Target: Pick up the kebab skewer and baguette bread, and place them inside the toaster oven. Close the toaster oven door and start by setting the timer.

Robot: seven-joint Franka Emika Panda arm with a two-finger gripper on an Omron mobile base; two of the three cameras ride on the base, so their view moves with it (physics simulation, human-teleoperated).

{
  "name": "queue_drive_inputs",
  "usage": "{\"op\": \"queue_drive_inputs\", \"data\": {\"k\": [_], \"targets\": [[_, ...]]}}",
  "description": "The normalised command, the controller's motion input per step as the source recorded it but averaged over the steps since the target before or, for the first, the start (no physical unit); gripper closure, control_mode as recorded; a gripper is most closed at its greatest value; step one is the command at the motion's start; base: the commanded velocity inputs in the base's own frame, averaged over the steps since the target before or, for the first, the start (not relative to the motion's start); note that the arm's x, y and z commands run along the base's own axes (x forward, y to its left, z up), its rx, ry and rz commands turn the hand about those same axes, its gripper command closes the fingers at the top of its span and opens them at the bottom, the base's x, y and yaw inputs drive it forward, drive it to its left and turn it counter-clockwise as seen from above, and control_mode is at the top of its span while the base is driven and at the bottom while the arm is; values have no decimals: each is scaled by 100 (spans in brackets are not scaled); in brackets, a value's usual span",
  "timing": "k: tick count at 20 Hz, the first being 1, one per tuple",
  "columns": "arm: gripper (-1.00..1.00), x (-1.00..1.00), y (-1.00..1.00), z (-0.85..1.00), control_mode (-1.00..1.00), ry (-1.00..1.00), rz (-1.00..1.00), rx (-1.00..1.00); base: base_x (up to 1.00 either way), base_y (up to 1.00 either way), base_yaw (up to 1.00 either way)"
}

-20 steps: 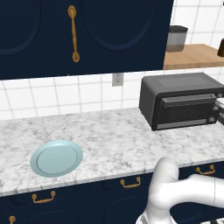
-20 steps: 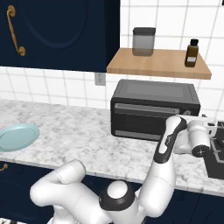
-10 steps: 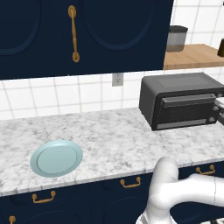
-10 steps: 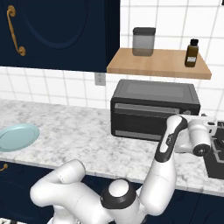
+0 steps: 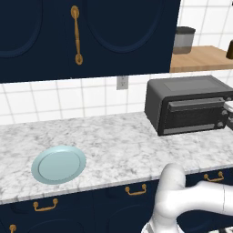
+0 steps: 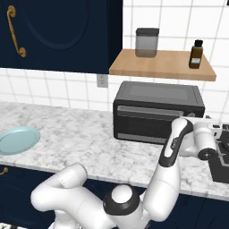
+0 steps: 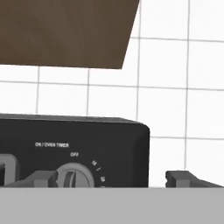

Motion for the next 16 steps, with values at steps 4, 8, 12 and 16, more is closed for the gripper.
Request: {"op": "queue_drive_inputs", "data": {"k": [4,8,12,16], "targets": [[100,0,3,0,-100,-8,0,0,0,0,0],[100,-4,0,-5,-100,0,0,0,0,0,0],[100,-24,0,-12,-100,0,0,0,0,0,0],[100,-23,0,-10,-100,0,0,0,0,0,0]]}}
